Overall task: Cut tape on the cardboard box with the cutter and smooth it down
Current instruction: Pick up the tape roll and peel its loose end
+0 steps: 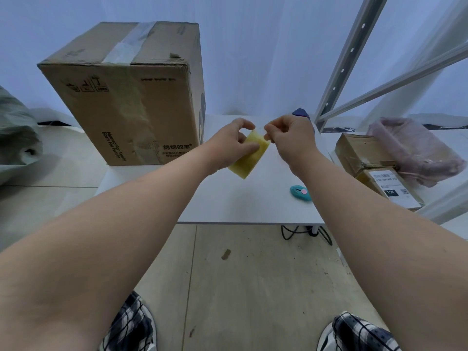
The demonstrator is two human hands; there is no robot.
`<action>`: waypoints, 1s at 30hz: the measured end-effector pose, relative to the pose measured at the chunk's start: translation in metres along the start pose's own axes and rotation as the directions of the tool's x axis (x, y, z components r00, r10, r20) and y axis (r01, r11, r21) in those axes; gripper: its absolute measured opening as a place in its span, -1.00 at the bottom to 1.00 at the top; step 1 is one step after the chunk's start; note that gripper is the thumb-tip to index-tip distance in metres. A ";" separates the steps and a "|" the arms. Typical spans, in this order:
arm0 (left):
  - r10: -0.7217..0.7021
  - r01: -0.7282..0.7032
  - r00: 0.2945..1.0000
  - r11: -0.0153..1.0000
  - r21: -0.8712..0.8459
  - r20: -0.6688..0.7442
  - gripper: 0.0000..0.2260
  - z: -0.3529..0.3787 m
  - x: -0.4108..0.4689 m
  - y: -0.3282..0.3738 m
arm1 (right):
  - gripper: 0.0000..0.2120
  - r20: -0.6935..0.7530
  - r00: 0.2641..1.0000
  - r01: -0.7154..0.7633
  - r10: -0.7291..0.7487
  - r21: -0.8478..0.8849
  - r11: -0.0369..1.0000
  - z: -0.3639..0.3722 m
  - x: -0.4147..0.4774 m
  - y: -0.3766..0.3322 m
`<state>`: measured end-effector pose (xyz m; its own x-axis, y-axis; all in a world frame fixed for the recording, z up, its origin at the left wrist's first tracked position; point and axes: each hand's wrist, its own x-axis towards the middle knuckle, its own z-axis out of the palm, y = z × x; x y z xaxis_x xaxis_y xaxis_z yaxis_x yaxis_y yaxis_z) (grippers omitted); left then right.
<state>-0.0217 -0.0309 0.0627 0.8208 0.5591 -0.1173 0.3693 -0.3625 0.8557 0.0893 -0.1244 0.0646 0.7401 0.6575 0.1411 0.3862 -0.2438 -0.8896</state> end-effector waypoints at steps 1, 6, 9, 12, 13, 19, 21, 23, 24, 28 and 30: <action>0.014 -0.013 1.000 0.998 0.057 -0.006 -0.60 0.000 0.001 0.002 | -0.91 0.009 1.000 -0.023 0.023 0.005 1.000 0.001 -0.001 0.000; 0.128 -0.106 0.989 0.961 0.257 -0.071 -0.58 0.000 0.004 0.009 | -0.90 0.049 0.993 -0.114 0.111 0.060 0.992 0.000 -0.003 -0.013; 0.110 -0.072 0.987 0.956 0.286 -0.118 -0.56 -0.001 0.007 0.003 | -0.89 0.112 0.988 -0.114 0.104 0.092 0.989 0.000 -0.007 -0.019; 0.080 -0.052 0.988 0.978 0.201 -0.134 -0.57 -0.006 0.008 0.000 | -0.84 0.109 0.990 -0.105 0.090 0.136 0.985 0.002 -0.008 -0.021; 0.090 -0.063 0.986 0.980 0.187 -0.140 -0.58 -0.007 0.007 0.001 | -0.84 0.091 0.993 -0.095 0.081 0.166 0.982 0.002 -0.007 -0.021; 0.133 -0.096 0.979 0.969 0.227 -0.155 -0.64 -0.004 0.002 -0.006 | -0.85 0.031 1.000 0.000 -0.004 0.130 0.992 -0.003 -0.004 -0.016; 0.130 -0.090 0.981 0.962 0.257 -0.144 -0.67 -0.003 0.001 -0.010 | -0.81 0.067 0.996 0.053 -0.054 0.017 0.998 -0.001 -0.005 -0.015; 0.124 -0.082 0.981 0.960 0.267 -0.147 -0.68 -0.003 0.002 -0.011 | -0.73 0.119 0.989 0.098 -0.089 -0.070 0.993 0.001 -0.006 -0.016; 0.121 -0.076 0.981 0.960 0.269 -0.152 -0.69 -0.003 0.002 -0.012 | -0.71 0.144 0.985 0.111 -0.098 -0.087 0.990 0.001 -0.006 -0.017; 0.098 -0.046 0.983 0.951 0.304 -0.155 -0.70 -0.007 0.004 -0.017 | -0.71 0.219 0.971 0.121 -0.097 -0.098 0.988 0.001 -0.007 -0.017; 0.084 -0.034 0.986 0.947 0.318 -0.143 -0.70 -0.007 0.004 -0.020 | -0.70 0.237 0.966 0.137 -0.106 -0.119 0.984 0.000 -0.008 -0.014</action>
<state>-0.0291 -0.0164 0.0491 0.7780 0.6277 0.0283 0.4604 -0.6001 0.6541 0.0782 -0.1258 0.0756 0.5438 0.8295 0.1274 0.5461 -0.2345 -0.8042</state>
